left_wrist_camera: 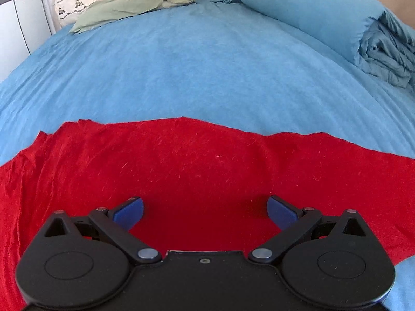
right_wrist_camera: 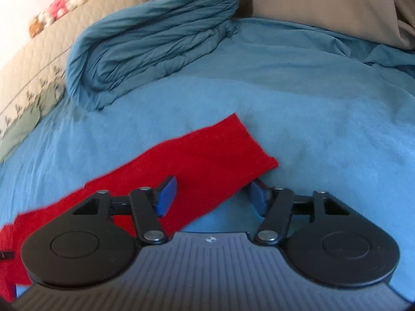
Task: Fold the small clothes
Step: 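Grasp the sleeve cuff with the right tool and fold it across the body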
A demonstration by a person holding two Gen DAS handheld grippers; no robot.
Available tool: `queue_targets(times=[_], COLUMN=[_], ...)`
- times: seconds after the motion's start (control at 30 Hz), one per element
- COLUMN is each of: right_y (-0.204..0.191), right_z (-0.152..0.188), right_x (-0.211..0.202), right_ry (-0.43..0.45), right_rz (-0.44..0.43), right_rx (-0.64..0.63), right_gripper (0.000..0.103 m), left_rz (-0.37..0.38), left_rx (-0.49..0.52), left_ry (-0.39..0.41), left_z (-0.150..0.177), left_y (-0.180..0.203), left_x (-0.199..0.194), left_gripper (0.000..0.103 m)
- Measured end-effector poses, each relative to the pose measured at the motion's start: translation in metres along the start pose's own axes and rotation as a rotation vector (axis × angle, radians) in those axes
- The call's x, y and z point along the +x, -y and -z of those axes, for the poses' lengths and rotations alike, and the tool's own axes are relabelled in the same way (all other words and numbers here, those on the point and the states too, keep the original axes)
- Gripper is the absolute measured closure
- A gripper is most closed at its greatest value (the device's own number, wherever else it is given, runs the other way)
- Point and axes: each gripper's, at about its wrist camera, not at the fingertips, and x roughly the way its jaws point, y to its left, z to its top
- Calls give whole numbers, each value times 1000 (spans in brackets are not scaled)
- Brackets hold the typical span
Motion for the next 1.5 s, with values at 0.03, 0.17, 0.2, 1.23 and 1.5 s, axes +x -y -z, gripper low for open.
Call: queue_targets(times=[0.03,0.17,0.2,1.23,1.5], right_y=[1,0,-1,-492,-464], right_z=[-2,-8,-10,275,294], right_x=[0,-2,-5,-105,-106], right_ry=[9,21,21,-250,-254], right_rz=[7,48,44,-743,-775], right_rx=[11,36,39,-738,-831], right_gripper=[40,76,81,83,41], left_rz=[-5,-32,-39,-10,79], left_rx=[3,37,46,-316,-311], left_ry=[-3,-31,-43,-56,-48], left_z=[-1,-7,-9,75,69], left_y=[1,10,11,-338,-322], left_x=[1,11,12,-115,-100], left_gripper=[0,0,0,0,0])
